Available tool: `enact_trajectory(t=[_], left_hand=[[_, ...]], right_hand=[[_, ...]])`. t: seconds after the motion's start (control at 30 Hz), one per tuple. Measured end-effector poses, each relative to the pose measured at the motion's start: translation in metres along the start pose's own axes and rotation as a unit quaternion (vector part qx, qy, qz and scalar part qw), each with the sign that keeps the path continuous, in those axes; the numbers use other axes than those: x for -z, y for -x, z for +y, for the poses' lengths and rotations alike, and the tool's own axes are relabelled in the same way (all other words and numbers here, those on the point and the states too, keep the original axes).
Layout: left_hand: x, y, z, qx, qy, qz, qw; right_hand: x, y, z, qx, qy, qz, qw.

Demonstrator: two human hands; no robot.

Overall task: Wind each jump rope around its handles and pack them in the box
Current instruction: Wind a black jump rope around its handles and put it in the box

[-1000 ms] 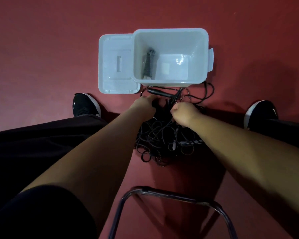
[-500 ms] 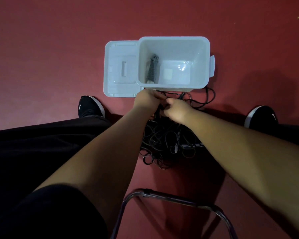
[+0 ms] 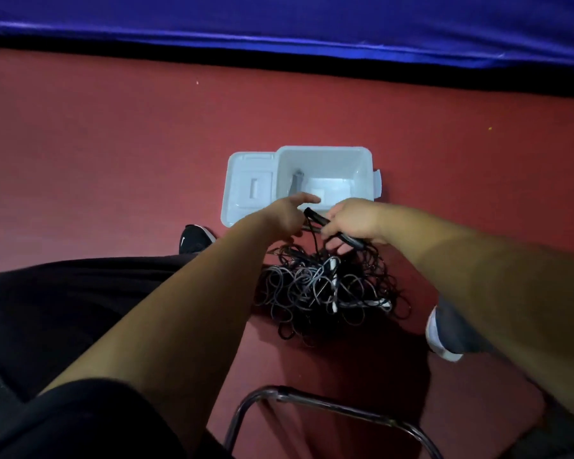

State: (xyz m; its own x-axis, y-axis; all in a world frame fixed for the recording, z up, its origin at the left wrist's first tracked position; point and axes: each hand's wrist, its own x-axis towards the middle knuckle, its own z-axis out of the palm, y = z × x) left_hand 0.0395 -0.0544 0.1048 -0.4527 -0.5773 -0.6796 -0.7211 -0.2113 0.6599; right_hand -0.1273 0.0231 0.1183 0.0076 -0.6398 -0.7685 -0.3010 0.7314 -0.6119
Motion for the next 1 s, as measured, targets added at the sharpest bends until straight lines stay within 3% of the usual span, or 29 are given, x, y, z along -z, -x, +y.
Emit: enact_trajectory(t=[0.1, 0.2, 0.4, 0.5, 0.6, 0.7, 0.8, 0.9, 1.0], left_hand=[[0.012, 0.028, 0.026, -0.041, -0.006, -0.008, 0.999], [0.021, 0.055, 0.053, -0.07, 0.007, -0.027, 0.997], [0.026, 0.1, 0.1, -0.089, -0.113, -0.112, 0.983], [0.027, 0.125, 0.127, -0.1, -0.244, -0.103, 0.959], [0.033, 0.145, 0.153, -0.128, -0.239, -0.083, 0.959], [0.042, 0.162, 0.179, -0.153, -0.15, -0.039, 0.976], [0.051, 0.175, 0.198, -0.189, 0.04, 0.015, 0.981], [0.051, 0.174, 0.203, -0.173, 0.257, 0.021, 0.951], [0.049, 0.164, 0.199, -0.127, 0.424, -0.028, 0.896]], right_hand=[[0.035, 0.044, -0.035, 0.037, 0.077, 0.004, 0.996], [0.062, 0.1, -0.07, 0.092, 0.076, 0.035, 0.992], [0.089, 0.211, -0.121, 0.261, -0.057, 0.149, 0.952], [0.099, 0.241, -0.122, 0.323, -0.158, 0.213, 0.908], [0.102, 0.246, -0.107, 0.328, -0.219, 0.277, 0.876], [0.102, 0.23, -0.086, 0.238, -0.183, 0.317, 0.9], [0.101, 0.213, -0.077, 0.17, -0.126, 0.306, 0.928], [0.091, 0.195, -0.078, 0.142, -0.119, 0.268, 0.945], [0.076, 0.179, -0.083, 0.13, -0.173, 0.197, 0.956]])
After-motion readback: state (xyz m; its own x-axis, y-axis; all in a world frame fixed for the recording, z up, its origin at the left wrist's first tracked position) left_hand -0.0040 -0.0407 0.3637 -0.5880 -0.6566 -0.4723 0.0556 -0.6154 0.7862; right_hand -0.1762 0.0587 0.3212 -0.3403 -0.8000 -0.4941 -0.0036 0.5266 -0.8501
